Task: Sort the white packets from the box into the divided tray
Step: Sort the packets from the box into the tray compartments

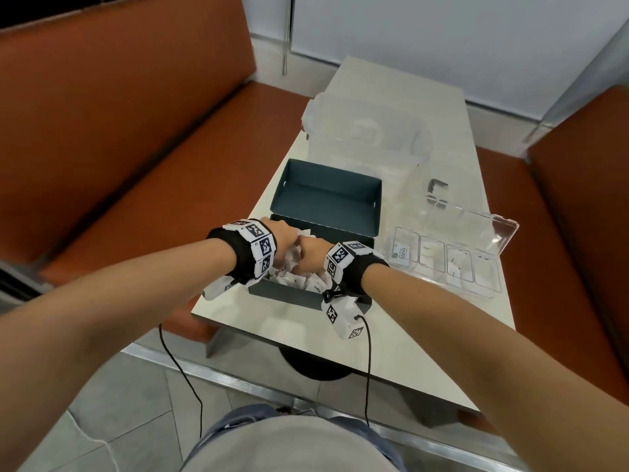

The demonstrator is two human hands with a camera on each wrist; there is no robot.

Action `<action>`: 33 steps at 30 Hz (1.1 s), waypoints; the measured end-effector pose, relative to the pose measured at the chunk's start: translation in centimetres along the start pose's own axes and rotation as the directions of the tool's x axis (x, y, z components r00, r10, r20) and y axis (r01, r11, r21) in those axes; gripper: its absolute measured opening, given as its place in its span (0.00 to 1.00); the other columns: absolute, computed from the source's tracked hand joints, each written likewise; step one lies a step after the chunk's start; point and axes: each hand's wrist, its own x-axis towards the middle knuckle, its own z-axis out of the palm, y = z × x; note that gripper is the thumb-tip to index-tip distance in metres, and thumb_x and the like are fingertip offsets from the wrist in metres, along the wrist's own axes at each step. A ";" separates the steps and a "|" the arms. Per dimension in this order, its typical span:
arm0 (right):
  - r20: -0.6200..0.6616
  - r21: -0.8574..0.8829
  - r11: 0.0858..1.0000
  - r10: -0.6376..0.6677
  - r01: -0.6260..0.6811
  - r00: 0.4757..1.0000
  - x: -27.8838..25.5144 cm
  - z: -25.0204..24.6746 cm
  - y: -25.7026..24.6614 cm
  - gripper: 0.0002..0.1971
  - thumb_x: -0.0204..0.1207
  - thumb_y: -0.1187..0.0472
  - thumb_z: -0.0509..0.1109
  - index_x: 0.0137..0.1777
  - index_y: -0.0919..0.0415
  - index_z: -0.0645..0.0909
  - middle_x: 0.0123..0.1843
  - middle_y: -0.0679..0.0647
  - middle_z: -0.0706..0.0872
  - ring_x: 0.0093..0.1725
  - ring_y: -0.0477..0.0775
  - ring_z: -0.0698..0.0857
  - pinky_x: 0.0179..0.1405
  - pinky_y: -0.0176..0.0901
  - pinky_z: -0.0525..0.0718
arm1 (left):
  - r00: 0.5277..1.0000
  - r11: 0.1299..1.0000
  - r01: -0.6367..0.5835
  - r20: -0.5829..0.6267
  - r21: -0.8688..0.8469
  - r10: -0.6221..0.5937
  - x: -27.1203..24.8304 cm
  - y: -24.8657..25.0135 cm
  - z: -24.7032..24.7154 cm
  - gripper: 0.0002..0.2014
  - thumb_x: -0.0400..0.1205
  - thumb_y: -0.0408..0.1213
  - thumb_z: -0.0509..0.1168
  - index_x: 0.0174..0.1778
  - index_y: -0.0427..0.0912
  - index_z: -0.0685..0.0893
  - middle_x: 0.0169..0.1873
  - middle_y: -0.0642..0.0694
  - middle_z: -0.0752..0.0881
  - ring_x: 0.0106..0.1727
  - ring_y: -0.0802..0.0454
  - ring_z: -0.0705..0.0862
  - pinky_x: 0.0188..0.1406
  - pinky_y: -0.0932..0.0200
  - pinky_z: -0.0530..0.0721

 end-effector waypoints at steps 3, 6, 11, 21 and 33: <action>0.013 -0.074 0.997 -0.023 0.023 1.000 0.1 0.5 0.1 0.27 0.77 0.59 0.71 0.74 0.65 0.71 0.66 0.62 0.82 0.63 0.60 0.82 0.56 0.44 0.81 | 1.000 0.996 0.001 0.011 0.086 -0.002 0.2 0.3 0.1 0.19 0.77 0.49 0.73 0.59 0.44 0.82 0.54 0.46 0.87 0.56 0.46 0.84 0.63 0.51 0.74; 0.023 -0.086 0.996 -0.031 0.032 0.999 0.2 0.8 0.5 0.23 0.78 0.59 0.68 0.73 0.64 0.73 0.66 0.62 0.82 0.63 0.60 0.82 0.59 0.46 0.80 | 1.000 0.993 0.020 0.002 0.120 -0.021 0.6 0.6 0.2 0.22 0.77 0.50 0.73 0.63 0.44 0.81 0.60 0.44 0.83 0.63 0.45 0.80 0.67 0.50 0.68; 0.084 -0.027 1.000 -0.011 0.013 0.996 0.2 0.4 1.6 0.21 0.77 0.59 0.70 0.70 0.58 0.78 0.61 0.59 0.84 0.55 0.58 0.84 0.50 0.44 0.82 | 0.999 0.999 -0.002 0.032 0.054 0.000 0.5 0.1 -0.2 0.22 0.75 0.48 0.76 0.62 0.44 0.82 0.58 0.45 0.86 0.61 0.44 0.80 0.64 0.50 0.67; 0.078 0.302 0.953 -0.032 0.007 0.996 -1.7 -2.7 4.3 0.20 0.75 0.59 0.74 0.67 0.56 0.80 0.44 0.47 0.81 0.44 0.51 0.84 0.45 0.42 0.86 | 0.997 0.948 -0.059 -0.071 -0.314 0.038 -0.6 -1.5 -1.4 0.26 0.73 0.44 0.78 0.64 0.37 0.81 0.50 0.42 0.85 0.48 0.44 0.83 0.42 0.56 0.78; -0.067 0.851 0.518 -0.055 0.086 0.996 -5.2 -4.7 5.2 0.22 0.79 0.60 0.71 0.71 0.57 0.70 0.62 0.59 0.86 0.57 0.58 0.88 0.55 0.49 0.88 | 0.909 0.618 -0.298 -0.413 -0.728 -0.049 -2.0 -1.3 -5.8 0.15 0.77 0.39 0.75 0.56 0.42 0.80 0.47 0.49 0.84 0.47 0.53 0.86 0.38 0.58 0.90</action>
